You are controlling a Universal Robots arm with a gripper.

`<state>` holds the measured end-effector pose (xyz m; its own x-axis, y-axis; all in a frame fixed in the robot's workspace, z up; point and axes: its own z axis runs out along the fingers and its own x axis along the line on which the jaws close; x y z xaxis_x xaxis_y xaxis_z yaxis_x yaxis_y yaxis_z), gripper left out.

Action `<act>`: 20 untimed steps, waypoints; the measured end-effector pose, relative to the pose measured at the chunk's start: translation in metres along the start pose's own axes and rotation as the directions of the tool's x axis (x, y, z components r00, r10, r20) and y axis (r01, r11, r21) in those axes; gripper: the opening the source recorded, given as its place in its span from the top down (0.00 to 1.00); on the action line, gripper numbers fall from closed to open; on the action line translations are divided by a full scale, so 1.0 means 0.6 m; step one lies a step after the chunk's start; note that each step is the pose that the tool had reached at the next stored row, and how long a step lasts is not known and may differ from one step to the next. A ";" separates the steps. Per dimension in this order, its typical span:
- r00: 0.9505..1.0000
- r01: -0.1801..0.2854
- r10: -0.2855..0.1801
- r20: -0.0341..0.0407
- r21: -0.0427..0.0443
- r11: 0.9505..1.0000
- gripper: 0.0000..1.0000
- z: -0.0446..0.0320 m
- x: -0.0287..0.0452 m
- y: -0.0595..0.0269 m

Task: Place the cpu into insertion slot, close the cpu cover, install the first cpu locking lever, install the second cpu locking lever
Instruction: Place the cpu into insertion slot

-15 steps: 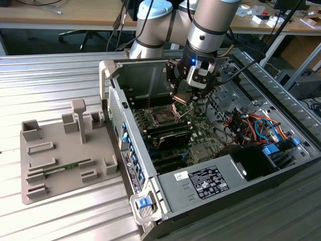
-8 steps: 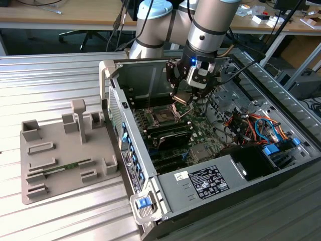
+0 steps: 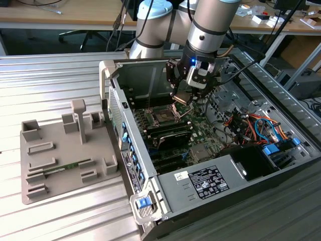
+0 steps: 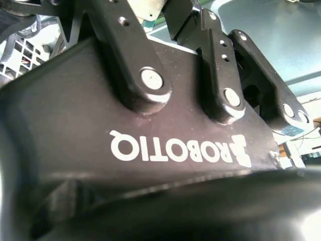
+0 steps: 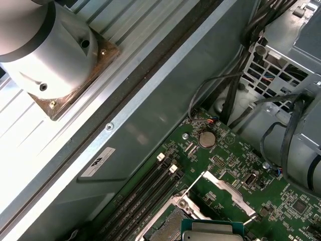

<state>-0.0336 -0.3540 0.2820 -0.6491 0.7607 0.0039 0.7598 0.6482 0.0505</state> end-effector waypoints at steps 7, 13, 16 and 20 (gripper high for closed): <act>1.000 -0.004 0.004 0.000 0.000 1.000 0.45 0.000 0.000 0.000; 1.000 -0.008 0.008 0.000 0.000 1.000 0.45 0.001 0.000 0.000; 1.000 -0.011 0.011 0.000 0.000 1.000 0.45 0.001 0.000 0.000; 1.000 -0.013 0.013 0.001 0.000 1.000 0.45 0.001 0.000 0.000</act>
<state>-0.0336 -0.3540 0.2814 -0.6395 0.7688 0.0039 0.7679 0.6386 0.0504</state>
